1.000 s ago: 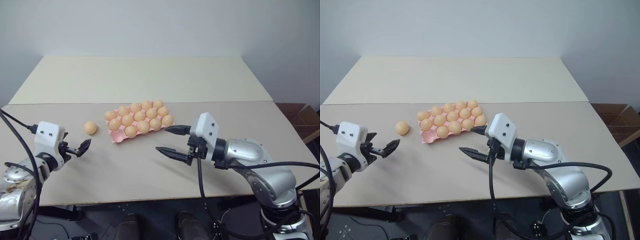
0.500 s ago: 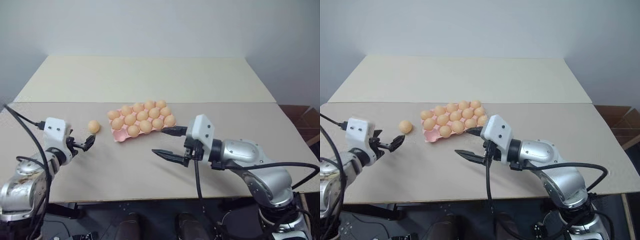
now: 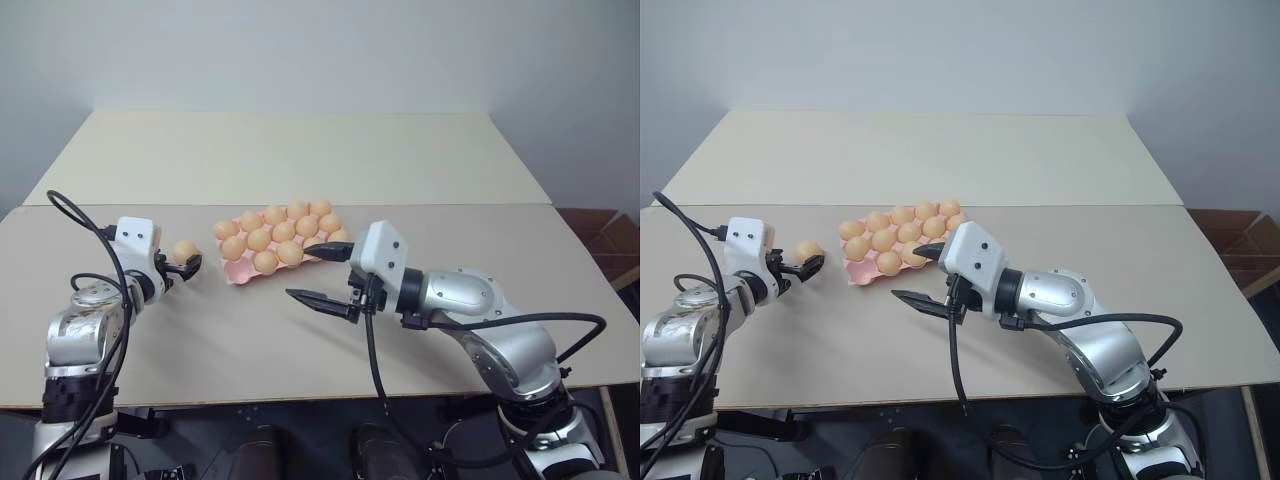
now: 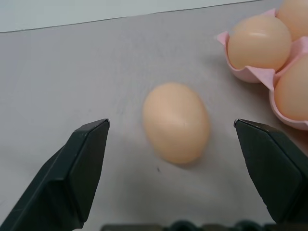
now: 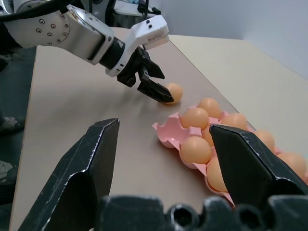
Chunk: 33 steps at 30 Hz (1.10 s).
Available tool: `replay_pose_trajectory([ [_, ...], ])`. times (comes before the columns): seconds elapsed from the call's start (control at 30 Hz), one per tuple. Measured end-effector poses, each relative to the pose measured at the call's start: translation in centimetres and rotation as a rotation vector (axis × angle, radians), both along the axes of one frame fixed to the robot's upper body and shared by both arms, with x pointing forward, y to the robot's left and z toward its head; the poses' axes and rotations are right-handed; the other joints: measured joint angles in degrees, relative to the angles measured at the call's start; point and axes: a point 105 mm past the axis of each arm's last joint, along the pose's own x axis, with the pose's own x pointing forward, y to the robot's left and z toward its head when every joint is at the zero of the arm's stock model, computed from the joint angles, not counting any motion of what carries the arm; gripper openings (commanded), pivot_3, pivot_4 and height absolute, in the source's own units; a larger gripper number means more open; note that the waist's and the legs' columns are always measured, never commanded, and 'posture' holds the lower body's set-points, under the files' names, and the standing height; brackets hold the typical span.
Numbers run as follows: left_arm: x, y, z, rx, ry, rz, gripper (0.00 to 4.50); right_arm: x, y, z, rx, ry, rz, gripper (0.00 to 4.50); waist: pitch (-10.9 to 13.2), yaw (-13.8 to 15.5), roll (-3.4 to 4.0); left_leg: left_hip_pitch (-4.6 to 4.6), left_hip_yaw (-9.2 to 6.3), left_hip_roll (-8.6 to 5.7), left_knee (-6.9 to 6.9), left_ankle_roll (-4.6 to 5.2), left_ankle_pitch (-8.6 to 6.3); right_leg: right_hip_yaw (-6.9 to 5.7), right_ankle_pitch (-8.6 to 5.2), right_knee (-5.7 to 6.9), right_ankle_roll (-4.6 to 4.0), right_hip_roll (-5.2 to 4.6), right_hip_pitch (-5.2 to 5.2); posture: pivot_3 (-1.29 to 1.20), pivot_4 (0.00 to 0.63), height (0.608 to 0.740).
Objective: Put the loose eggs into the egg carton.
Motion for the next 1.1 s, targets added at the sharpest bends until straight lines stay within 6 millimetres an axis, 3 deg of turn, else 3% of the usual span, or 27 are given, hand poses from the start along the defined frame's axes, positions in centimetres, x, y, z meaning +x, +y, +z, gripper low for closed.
replay_pose_trajectory([
  [0.17, 1.0, 0.2, -0.9, -0.020, 0.030, -0.011, 4.50, 0.2, 0.2, 0.1, 0.016, -0.007, -0.005, 3.58, 0.0, 0.1, 0.00, 0.00, 0.00, -0.01, 0.02, 0.00, 0.01, -0.03, 0.02, 0.01, 0.03, 0.00, 0.03, 0.00, 0.150, 0.740],
  [0.4, 1.5, -0.6, -1.5, -0.043, 0.033, -0.051, 2.29, 0.6, 0.2, 0.2, 0.023, -0.020, -0.029, 3.61, 0.0, 0.0, 0.00, -0.05, 0.00, 0.00, 0.02, 0.00, 0.01, -0.03, 0.03, 0.01, 0.04, 0.00, -0.01, 0.00, 0.150, 0.740],
  [0.5, 1.6, -0.5, -1.4, -0.038, 0.028, -0.055, 1.58, 0.6, 0.2, 0.2, 0.024, -0.021, -0.030, 3.61, 0.0, 0.0, 0.00, -0.04, 0.00, -0.01, 0.03, 0.00, 0.01, -0.03, 0.03, 0.02, 0.05, 0.00, 0.01, 0.00, 0.150, 0.740],
  [0.6, 1.2, -0.3, -1.5, -0.028, 0.024, -0.050, 1.46, 0.7, 0.2, 0.3, 0.025, -0.024, -0.032, 3.61, 0.0, 0.0, 0.00, -0.04, 0.00, 0.00, 0.03, 0.00, 0.01, -0.02, 0.04, 0.01, 0.05, -0.01, 0.00, 0.00, 0.150, 0.740],
  [0.7, -0.5, -0.6, -1.4, 0.014, -0.014, -0.070, 1.46, 0.7, -0.1, 0.4, 0.023, -0.031, -0.039, 3.61, 0.0, -0.2, 0.00, -0.14, 0.00, 0.04, 0.03, -0.01, 0.00, -0.01, 0.04, 0.00, 0.05, -0.01, -0.08, 0.00, 0.150, 0.740],
  [0.9, -4.0, -5.3, 3.0, 0.041, -0.131, -0.249, 1.46, 0.1, -2.9, 0.7, -0.024, -0.044, -0.053, 3.61, 0.0, 0.9, -0.03, 0.00, -0.02, 0.00, 0.05, -0.01, 0.01, -0.06, 0.07, -0.02, 0.04, -0.09, 0.11, 0.00, 0.150, 0.740],
  [1.1, -3.4, -8.6, 2.4, 0.009, -0.105, -0.333, 1.46, -0.3, -3.1, 1.1, -0.022, -0.048, -0.042, 3.61, 0.0, 0.4, -0.03, 0.19, -0.02, 0.00, 0.05, 0.01, 0.02, 0.01, 0.08, -0.01, 0.03, 0.04, 0.22, 0.00, 0.150, 0.740],
])
